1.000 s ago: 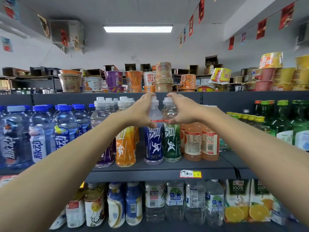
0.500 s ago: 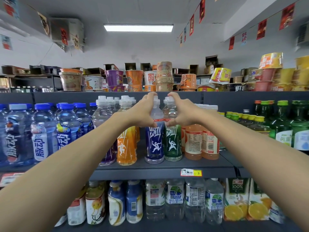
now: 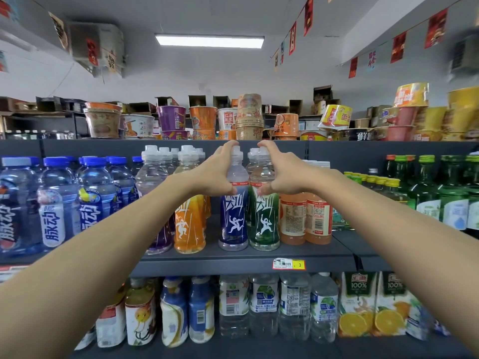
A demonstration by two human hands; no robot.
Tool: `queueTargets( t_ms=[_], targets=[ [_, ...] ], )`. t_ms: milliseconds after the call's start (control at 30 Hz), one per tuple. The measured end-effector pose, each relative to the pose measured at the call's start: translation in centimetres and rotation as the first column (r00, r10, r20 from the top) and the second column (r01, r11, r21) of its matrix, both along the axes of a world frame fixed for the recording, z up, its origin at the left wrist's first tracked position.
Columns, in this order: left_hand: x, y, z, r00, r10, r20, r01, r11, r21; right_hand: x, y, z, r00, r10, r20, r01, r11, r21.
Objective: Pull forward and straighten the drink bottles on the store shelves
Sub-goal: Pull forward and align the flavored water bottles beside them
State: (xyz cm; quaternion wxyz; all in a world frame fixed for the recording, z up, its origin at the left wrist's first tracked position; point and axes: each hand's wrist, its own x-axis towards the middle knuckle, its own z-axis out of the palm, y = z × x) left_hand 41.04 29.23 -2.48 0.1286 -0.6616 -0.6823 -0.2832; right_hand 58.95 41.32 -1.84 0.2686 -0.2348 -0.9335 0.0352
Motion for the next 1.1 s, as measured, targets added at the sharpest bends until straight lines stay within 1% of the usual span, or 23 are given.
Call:
queueTargets(
  t_ms=[67,100,200,233,367,433,533,567,633,667,700,733,800,900,967,1033,1067,1100],
  targets=[
    [0.2,-0.1,0.1,1.0,0.004,0.004,-0.004,1.0,-0.022,-0.1,0.0,-0.1,1.0,0.017,0.006,-0.017,1.0,0.009],
    [0.5,-0.1,0.2,1.0,0.007,0.009,-0.007,0.999,-0.031,-0.1,0.0,-0.1,1.0,0.02,0.009,-0.02,0.999,0.037],
    [0.9,0.2,0.6,0.999,0.028,-0.041,-0.03,0.999,-0.031,-0.2,0.0,0.3,0.999,-0.041,0.019,0.036,0.972,0.231],
    [1.0,0.3,0.7,0.996,0.049,-0.068,-0.051,0.998,-0.028,-0.2,-0.1,0.5,0.998,-0.048,0.029,0.039,0.966,0.254],
    [1.1,1.0,1.1,0.986,0.119,-0.121,-0.124,0.992,-0.036,-0.3,-0.1,0.8,0.998,-0.025,0.063,0.011,0.977,0.211],
    [1.0,1.1,1.3,0.979,0.15,-0.137,-0.159,0.986,-0.055,-0.3,-0.2,1.0,0.996,-0.044,0.078,0.024,0.97,0.241],
    [0.6,0.9,1.8,0.968,0.181,-0.173,-0.197,0.977,-0.077,-0.1,0.0,1.5,0.99,-0.09,0.104,0.051,0.943,0.329],
    [0.5,0.8,2.0,0.957,0.2,-0.212,-0.221,0.972,-0.078,0.0,0.2,1.7,0.988,-0.097,0.117,0.05,0.934,0.354],
    [0.4,0.6,2.5,0.899,0.257,-0.354,-0.29,0.956,-0.043,-0.1,0.4,2.1,0.989,-0.084,0.119,0.037,0.935,0.353],
    [0.4,0.6,2.9,0.866,0.278,-0.415,-0.31,0.951,-0.011,-0.2,0.5,2.3,0.994,-0.061,0.094,0.029,0.948,0.316],
    [0.4,0.7,3.4,0.855,0.279,-0.436,-0.304,0.953,0.015,-0.5,0.6,2.6,0.998,-0.031,0.051,0.016,0.965,0.262],
    [0.5,0.8,4.0,0.873,0.257,-0.414,-0.272,0.962,0.024,-0.8,0.8,2.9,1.0,0.004,0.0,-0.004,0.98,0.198],
    [0.5,1.2,5.5,0.94,0.163,-0.299,-0.175,0.984,-0.013,-1.6,1.2,3.8,0.995,0.063,-0.081,-0.059,0.997,0.048],
    [0.3,2.2,7.4,0.996,0.056,-0.072,-0.067,0.985,-0.16,-2.9,2.1,5.3,0.981,0.108,-0.163,-0.14,0.97,-0.198],
    [-0.2,3.0,8.3,0.994,0.023,0.103,-0.005,0.984,-0.177,-3.9,3.2,6.3,0.971,0.092,-0.219,-0.159,0.937,-0.31],
    [-1.0,4.1,9.1,0.97,0.007,0.241,0.029,0.989,-0.143,-4.8,4.7,6.9,0.967,0.046,-0.251,-0.135,0.926,-0.353],
    [-1.4,4.7,9.5,0.961,0.024,0.276,0.017,0.989,-0.145,-5.2,5.5,7.1,0.967,0.025,-0.252,-0.119,0.922,-0.367],
    [-1.8,5.3,9.8,0.959,0.062,0.278,-0.013,0.985,-0.175,-5.5,6.2,7.2,0.971,0.008,-0.241,-0.101,0.92,-0.38]
  ],
)
